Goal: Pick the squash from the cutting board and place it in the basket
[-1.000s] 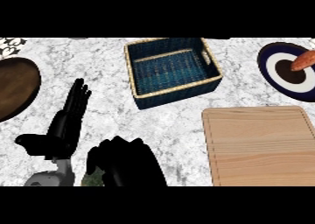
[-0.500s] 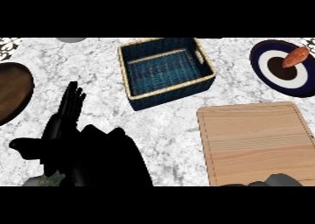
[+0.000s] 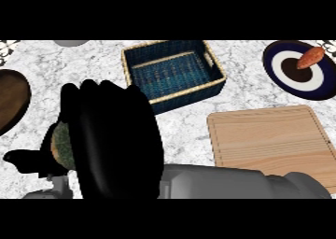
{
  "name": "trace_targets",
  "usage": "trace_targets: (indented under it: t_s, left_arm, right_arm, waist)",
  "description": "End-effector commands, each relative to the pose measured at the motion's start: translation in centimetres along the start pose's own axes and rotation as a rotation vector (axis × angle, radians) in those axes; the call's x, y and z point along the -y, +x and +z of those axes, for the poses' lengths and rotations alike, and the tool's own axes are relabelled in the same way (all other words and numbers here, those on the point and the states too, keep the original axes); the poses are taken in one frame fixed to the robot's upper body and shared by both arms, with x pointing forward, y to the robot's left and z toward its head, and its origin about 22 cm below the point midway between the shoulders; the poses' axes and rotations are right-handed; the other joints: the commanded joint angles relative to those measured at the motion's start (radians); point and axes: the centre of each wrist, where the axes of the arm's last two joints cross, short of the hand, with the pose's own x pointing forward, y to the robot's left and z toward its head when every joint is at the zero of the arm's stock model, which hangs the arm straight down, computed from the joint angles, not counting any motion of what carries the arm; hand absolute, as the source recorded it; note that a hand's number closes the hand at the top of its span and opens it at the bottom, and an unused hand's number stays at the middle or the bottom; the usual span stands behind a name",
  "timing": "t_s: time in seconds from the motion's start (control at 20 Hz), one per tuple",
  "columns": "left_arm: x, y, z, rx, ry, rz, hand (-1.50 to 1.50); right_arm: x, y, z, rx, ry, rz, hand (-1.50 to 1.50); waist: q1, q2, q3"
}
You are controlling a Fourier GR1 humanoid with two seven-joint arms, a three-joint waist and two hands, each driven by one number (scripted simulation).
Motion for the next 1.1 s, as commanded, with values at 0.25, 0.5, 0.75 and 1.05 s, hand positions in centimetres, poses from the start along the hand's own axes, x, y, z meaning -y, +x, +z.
trace_targets:
  t_s: [0.25,0.5,0.75,1.05]
  left_arm:
    - [-1.5,0.4,0.9,0.017,-0.009,0.007,0.0]
    - [-0.6,0.4,0.7,0.011,-0.006,-0.002,0.0]
    - [0.3,-0.9,-0.4,0.015,0.017,-0.012,0.0]
    - [-1.9,0.6,0.3,0.022,0.007,0.003,0.0]
  right_arm:
    - [2.0,-3.7,-3.8,-0.171,-0.028,0.02,1.5]
    - [1.3,-5.9,-5.6,-0.172,-0.029,0.071,1.5]
    - [1.9,-9.2,-6.7,-0.181,0.016,0.121,1.5]
    - [-1.2,-12.3,-6.7,-0.181,0.047,0.148,1.5]
  waist:
    - [-0.001,0.004,0.001]
    - [0.0,0.005,0.001]
    - [-0.005,0.006,0.001]
    - [0.001,0.006,0.001]
